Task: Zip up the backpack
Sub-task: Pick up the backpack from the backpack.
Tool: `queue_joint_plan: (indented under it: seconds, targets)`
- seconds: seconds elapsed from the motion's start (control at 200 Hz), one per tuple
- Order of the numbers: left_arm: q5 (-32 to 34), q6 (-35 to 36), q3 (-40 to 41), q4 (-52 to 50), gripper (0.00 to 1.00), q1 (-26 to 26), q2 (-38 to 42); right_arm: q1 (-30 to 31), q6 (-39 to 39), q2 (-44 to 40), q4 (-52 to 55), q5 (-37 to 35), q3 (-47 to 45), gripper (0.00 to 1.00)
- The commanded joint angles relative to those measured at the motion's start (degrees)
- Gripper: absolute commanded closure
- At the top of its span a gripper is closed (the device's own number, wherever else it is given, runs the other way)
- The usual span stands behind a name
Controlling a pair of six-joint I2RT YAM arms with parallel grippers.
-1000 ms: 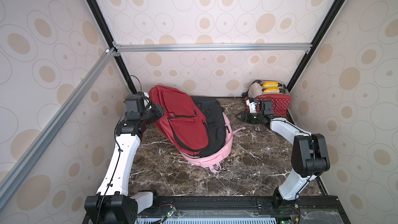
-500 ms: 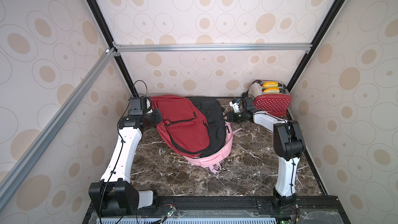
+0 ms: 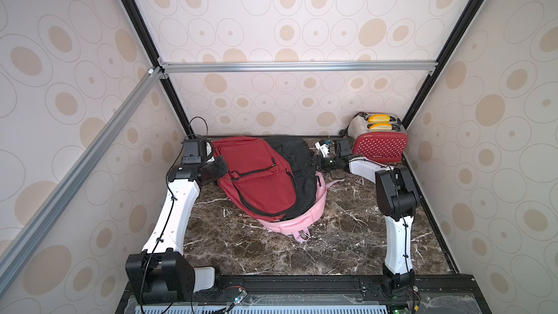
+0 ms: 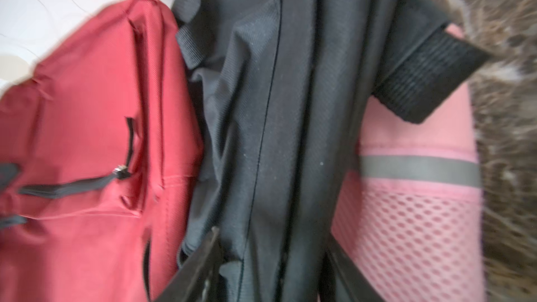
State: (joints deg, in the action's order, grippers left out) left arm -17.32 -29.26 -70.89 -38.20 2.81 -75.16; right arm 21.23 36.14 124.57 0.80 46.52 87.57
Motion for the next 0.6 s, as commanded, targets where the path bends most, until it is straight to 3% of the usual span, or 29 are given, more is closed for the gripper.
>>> queue_joint_plan:
  seconds: [0.0, 0.11, 0.305, 0.596]
  targets:
    - [-4.65, 0.7, 0.27, -0.66, 1.0, -0.33, -0.45, 2.19, 7.87, 2.67, -10.42, 10.69, 0.48, 0.7]
    - [-4.94, 0.48, 0.5, -0.57, 1.0, -0.28, -0.05, 1.97, 6.04, -1.7, -8.32, 10.34, -0.06, 1.0]
    - [-3.29, 0.57, 0.77, -1.81, 1.0, -0.34, 1.59, 4.9, -14.18, -16.71, 18.9, -8.6, 2.68, 1.0]
    - [-4.21, -4.42, 2.97, 3.56, 1.0, -0.29, 1.35, 15.4, -26.77, -31.73, 37.3, -37.71, 10.01, 1.0]
